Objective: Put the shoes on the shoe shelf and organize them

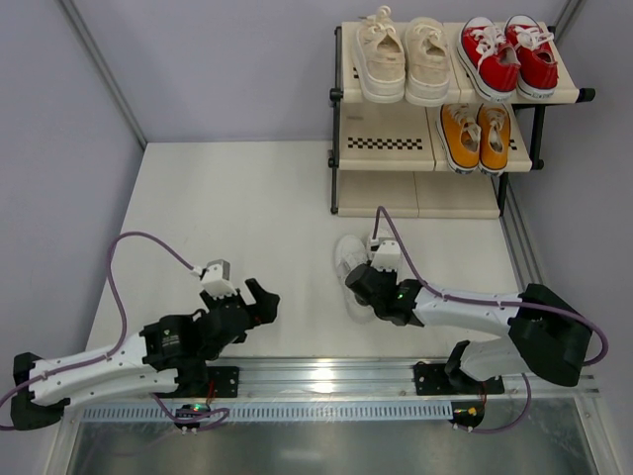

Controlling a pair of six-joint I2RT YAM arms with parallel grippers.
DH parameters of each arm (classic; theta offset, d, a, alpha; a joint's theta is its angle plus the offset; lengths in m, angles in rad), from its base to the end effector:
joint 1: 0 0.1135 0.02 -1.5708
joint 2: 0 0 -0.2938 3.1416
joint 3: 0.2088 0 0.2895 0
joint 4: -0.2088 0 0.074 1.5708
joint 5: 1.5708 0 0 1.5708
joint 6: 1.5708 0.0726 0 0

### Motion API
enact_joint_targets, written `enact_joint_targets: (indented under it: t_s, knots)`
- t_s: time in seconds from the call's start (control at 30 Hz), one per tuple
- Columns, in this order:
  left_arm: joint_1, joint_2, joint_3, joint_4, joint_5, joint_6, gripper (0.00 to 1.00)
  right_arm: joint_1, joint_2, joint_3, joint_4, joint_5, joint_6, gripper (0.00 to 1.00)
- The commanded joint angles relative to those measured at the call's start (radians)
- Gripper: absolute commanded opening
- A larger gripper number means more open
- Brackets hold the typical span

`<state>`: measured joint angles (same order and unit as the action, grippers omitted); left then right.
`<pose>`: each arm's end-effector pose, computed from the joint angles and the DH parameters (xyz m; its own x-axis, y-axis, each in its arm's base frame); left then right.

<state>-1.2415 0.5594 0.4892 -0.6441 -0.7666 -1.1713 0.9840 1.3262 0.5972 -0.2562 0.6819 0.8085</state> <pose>0.0972 -0.1286 0.2267 -0.5542 -0.4304 -0.7125 0.0040 0.8546 -0.5193 0.1888 0.2013 0.1460 -0.6467 0.0415 -0.7616 0.0205 0.9991 0.0370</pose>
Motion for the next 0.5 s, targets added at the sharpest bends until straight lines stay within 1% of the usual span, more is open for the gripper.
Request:
enact_joint_targets:
  t_s: [0.0, 0.03, 0.2, 0.33, 0.37, 0.43, 0.47]
  knots:
    - [-0.003, -0.036, -0.015, -0.029, -0.031, -0.025, 0.97, 0.015, -0.014, 0.001, 0.003, -0.093, 0.021, 0.15]
    - [-0.003, -0.047, -0.021, -0.031, -0.031, -0.025, 0.97, 0.015, -0.051, 0.004, -0.03, -0.084, 0.015, 0.04]
    - [-0.003, -0.053, -0.028, -0.019, -0.034, -0.027, 0.96, 0.015, -0.192, -0.005, -0.11, -0.084, -0.031, 0.04]
    - [-0.004, -0.029, -0.023, 0.0, -0.027, -0.027, 0.96, 0.013, -0.355, -0.066, -0.107, -0.078, -0.074, 0.04]
    - [-0.003, -0.017, -0.021, 0.004, -0.025, -0.027, 0.96, 0.013, -0.413, -0.079, -0.109, -0.067, -0.08, 0.04]
    - [-0.003, -0.004, -0.023, 0.024, -0.019, -0.025, 0.96, 0.013, -0.472, -0.108, -0.095, -0.045, -0.107, 0.04]
    - [-0.003, 0.002, -0.023, 0.03, -0.014, -0.025, 0.96, 0.012, -0.493, -0.114, -0.097, -0.007, -0.123, 0.04]
